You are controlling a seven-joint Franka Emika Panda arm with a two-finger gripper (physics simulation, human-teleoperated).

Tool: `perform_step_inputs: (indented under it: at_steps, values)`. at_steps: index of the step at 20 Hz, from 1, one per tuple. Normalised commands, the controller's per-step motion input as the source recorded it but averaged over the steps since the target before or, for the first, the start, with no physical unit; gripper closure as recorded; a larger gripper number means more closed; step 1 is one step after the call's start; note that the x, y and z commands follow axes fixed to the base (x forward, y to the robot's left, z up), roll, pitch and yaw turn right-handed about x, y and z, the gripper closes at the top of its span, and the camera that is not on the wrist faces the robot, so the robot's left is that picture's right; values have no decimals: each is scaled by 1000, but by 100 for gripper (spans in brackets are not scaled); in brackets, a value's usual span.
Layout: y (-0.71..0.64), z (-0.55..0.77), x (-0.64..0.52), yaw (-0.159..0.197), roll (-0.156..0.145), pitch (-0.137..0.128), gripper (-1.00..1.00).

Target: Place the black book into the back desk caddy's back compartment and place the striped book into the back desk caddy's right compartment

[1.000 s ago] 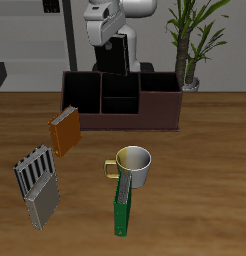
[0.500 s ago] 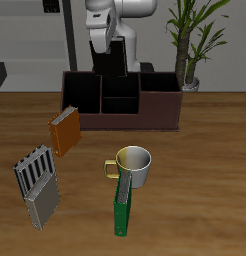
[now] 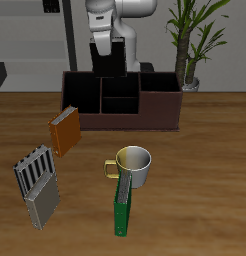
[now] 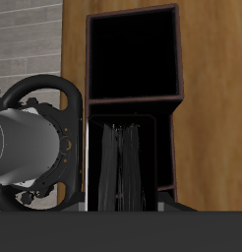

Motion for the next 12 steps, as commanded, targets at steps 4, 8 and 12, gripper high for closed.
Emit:
perform_step_inputs:
  at_steps: [4, 8, 12]
  values:
    - [-21, 118, 59, 70, -7, -24, 100]
    - [-29, 66, 65, 8, -14, -13, 100]
    - [-1, -67, -17, -15, -11, 30, 100]
